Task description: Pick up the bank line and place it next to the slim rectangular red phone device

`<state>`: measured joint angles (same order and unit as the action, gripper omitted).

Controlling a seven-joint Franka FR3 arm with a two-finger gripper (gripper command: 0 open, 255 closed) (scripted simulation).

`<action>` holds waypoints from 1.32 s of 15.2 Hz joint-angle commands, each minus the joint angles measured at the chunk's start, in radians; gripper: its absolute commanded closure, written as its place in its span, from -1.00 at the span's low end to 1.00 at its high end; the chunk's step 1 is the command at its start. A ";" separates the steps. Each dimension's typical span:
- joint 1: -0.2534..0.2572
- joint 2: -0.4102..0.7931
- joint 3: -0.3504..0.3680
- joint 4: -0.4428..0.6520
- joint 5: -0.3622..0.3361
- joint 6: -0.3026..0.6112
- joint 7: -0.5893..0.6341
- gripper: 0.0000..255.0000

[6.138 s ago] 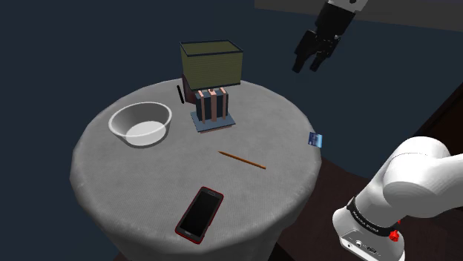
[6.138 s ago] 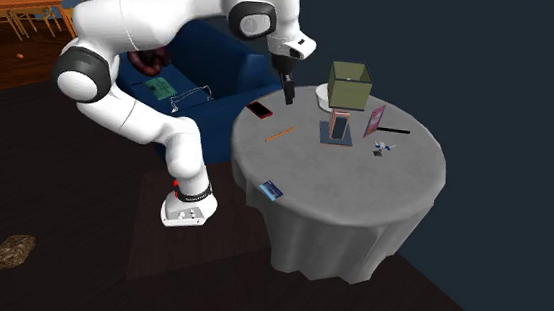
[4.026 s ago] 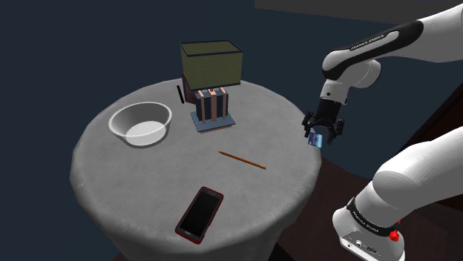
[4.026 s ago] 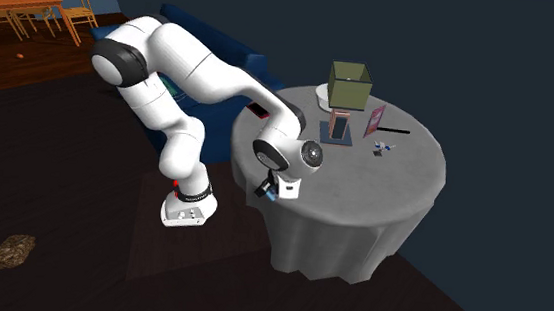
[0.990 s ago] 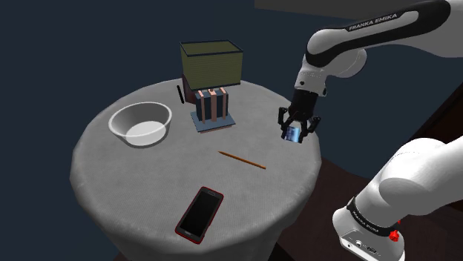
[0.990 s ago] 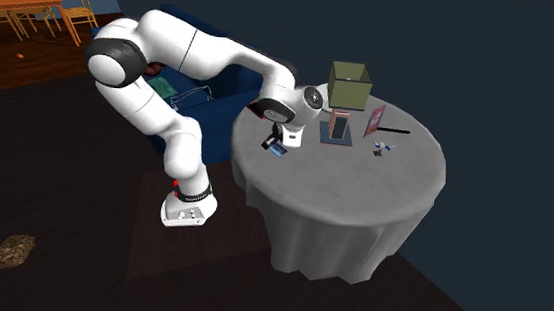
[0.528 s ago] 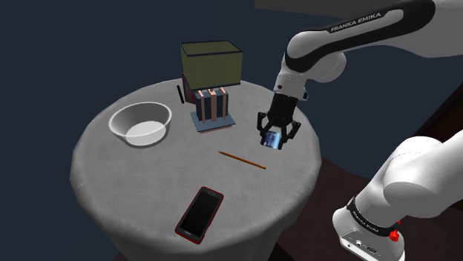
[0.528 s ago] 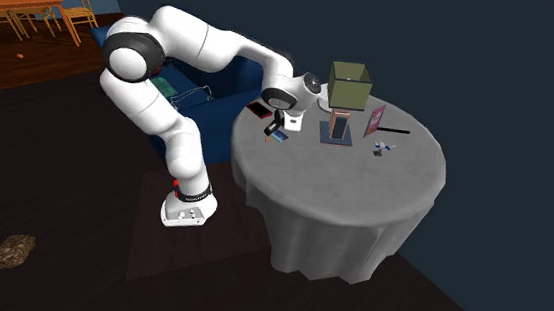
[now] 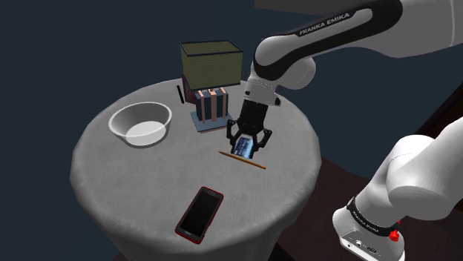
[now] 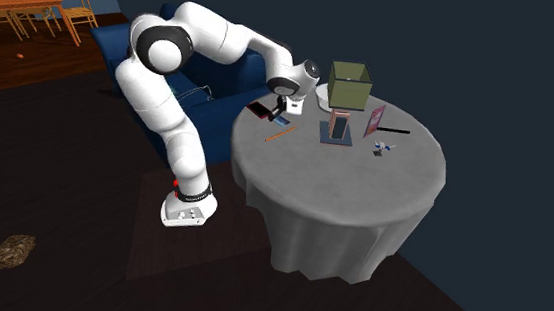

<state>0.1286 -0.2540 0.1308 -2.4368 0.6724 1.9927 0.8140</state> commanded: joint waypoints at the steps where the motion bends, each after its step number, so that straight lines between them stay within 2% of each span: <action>1: 0.023 0.042 0.031 0.041 0.018 0.029 0.038 1.00; 15: 0.043 0.170 0.054 -0.004 0.079 0.187 -0.051 1.00; 20: 0.043 0.170 0.054 -0.004 0.079 0.187 -0.051 1.00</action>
<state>0.1718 -0.0848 0.1847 -2.4409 0.7509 2.1793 0.7632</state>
